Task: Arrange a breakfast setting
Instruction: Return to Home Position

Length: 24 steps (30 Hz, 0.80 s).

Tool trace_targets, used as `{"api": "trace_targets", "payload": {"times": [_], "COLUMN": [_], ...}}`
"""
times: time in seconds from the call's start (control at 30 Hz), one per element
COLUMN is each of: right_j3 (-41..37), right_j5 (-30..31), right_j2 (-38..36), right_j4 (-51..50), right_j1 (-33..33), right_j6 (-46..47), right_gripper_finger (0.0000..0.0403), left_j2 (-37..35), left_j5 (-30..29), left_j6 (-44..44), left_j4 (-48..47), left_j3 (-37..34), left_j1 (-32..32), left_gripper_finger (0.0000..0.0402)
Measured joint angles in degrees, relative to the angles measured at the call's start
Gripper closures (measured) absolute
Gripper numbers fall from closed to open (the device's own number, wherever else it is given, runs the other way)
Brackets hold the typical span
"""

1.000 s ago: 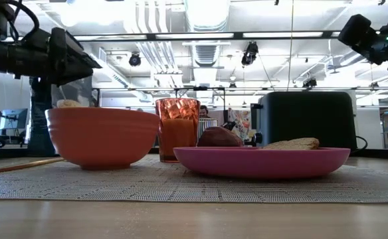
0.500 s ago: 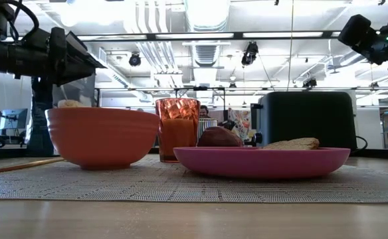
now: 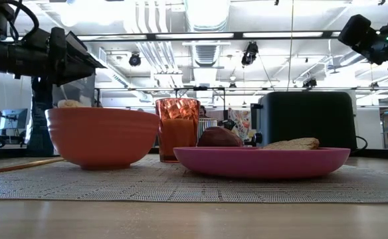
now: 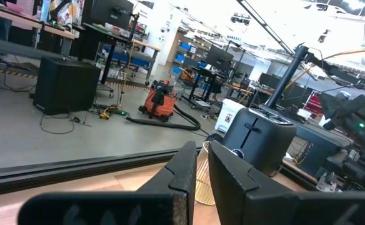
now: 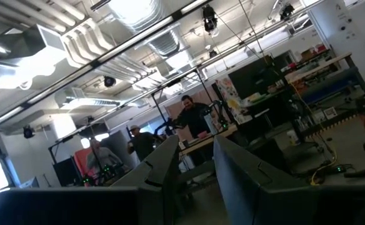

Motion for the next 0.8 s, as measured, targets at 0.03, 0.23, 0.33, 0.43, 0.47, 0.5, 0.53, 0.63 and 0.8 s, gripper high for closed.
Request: {"api": "trace_targets", "payload": {"times": [0.03, 0.23, 0.33, 0.43, 0.47, 0.5, 0.53, 0.63, 0.8], "right_j3": [0.0, 0.0, 0.0, 0.0, 0.01, 0.02, 0.0, 0.0, 0.0], "right_j5": [-0.01, 0.0, 0.01, 0.01, -0.01, 0.01, -0.01, 0.01, -0.01], "right_j2": [0.2, 1.69, 2.03, 2.04, 2.04, 2.04, 2.04, 2.06, 2.08], "right_j4": [0.0, -0.06, -0.06, -0.05, -0.04, -0.04, -0.04, -0.04, -0.04], "right_j1": [0.0, 0.0, 0.0, 0.0, 0.0, 0.0, 0.0, 0.0, 0.0], "right_j6": [-0.01, 0.0, -0.02, -0.01, 0.0, -0.01, -0.02, -0.02, -0.02], "right_gripper_finger": [0.0312, 0.0312, 0.0312, 0.0312, 0.0312, 0.0312, 0.0312, 0.0312, 0.0312], "left_j2": [0.0, 0.0, 0.0, 0.0, 0.0, 0.0, 0.0, 0.0, 0.0], "left_j5": [0.0, 0.0, 0.02, 0.02, 0.02, 0.02, 0.02, 0.02, 0.02], "left_j6": [0.0, 0.0, 0.0, 0.0, 0.0, 0.0, 0.0, 0.0, 0.0], "left_j4": [-0.01, 0.0, 0.0, 0.0, 0.0, -0.02, 0.0, 0.0, -0.01], "left_j3": [0.0, 0.0, 0.0, 0.0, 0.0, 0.0, 0.0, 0.0, 0.0], "left_j1": [-0.01, -0.01, 0.0, 0.01, 0.0, -0.01, -0.01, 0.0, -0.01], "left_gripper_finger": [0.0377, 0.0377, 0.0377, 0.0377, 0.0377, 0.0377, 0.0377, 0.0377, 0.0377]}}
